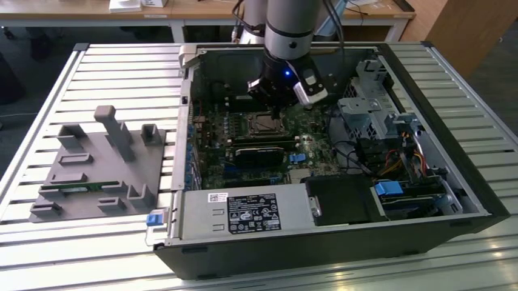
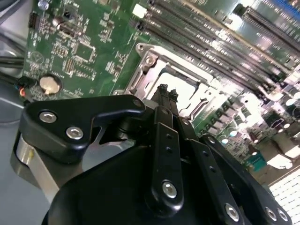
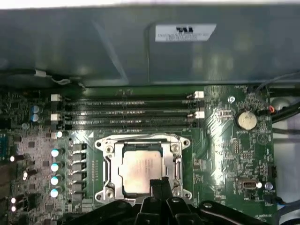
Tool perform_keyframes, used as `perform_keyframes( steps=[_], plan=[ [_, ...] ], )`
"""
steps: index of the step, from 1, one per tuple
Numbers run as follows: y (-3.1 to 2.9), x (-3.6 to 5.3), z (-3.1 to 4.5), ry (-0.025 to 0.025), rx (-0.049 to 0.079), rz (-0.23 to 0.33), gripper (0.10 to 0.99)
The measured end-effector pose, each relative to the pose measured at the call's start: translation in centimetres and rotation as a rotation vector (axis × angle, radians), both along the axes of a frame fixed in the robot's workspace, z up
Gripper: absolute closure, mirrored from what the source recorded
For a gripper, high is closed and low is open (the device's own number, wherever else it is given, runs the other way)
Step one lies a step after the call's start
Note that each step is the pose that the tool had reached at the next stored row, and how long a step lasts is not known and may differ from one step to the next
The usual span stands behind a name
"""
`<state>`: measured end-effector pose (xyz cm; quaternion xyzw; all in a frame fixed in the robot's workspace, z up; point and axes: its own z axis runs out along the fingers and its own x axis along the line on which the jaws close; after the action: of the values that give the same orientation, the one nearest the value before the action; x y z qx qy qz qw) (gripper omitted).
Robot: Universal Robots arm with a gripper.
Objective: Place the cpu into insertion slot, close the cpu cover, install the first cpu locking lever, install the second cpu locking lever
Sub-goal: 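Install the second cpu locking lever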
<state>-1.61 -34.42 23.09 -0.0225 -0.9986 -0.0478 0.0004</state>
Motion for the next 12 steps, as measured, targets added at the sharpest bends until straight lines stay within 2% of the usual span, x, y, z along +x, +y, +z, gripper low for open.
perform_keyframes(
  steps=[3, 6, 12],
  plan=[
    [-0.85, 0.0, -0.16, 0.0031, 0.001, 0.0, 0.98],
    [-1.74, 0.0, -0.22, 0.0036, 0.004, 0.0, 0.98],
    [-3.0, 0.01, -0.26, 0.004, 0.014, 0.0, 0.98]
  ],
)
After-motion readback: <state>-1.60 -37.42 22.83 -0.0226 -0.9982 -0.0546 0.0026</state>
